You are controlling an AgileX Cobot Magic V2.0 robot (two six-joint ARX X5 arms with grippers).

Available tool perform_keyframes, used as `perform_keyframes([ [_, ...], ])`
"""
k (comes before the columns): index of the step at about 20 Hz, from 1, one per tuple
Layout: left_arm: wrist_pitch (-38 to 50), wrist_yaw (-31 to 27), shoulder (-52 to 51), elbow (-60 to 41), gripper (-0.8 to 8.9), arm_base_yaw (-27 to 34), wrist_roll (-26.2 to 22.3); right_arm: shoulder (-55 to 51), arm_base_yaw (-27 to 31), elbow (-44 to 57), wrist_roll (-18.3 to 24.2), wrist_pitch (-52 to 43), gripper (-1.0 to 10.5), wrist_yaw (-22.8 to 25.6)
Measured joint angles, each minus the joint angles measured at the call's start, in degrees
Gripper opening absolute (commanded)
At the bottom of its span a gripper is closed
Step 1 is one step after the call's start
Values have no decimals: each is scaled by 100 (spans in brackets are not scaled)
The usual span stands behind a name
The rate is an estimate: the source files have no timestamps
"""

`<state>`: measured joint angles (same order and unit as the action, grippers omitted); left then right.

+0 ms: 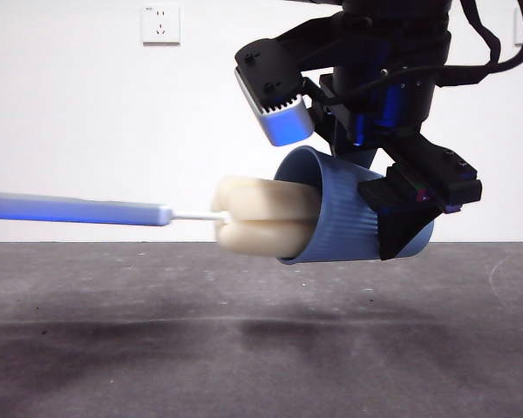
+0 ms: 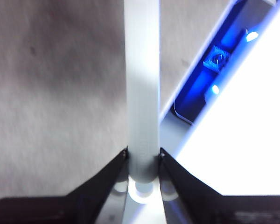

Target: Pick up the cup brush,pick up the cup,insert the brush into the cup,clean the cup,put the cup brush back,put the cup back to the fixed position on the table

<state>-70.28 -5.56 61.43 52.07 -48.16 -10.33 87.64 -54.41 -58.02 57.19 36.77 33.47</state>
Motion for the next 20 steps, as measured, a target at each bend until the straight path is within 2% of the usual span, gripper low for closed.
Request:
perform_keyframes([
  [4,-83,-4,-92,0,-9,0,52,0,0,0,-17,-2,-12,-7],
  [10,688,216,2,0,-9,0,39,0,0,0,-35,-7,-12,-13],
  [13,1182,584,334,0,-9,0,31,0,-4,0,-37,-7,-12,-76],
  [16,1786,671,791,0,-9,-50,35,0,-26,0,-39,-7,-12,-168],
  [20,2179,684,1316,-2,-9,-107,101,0,7,2,-44,50,-12,-61],
])
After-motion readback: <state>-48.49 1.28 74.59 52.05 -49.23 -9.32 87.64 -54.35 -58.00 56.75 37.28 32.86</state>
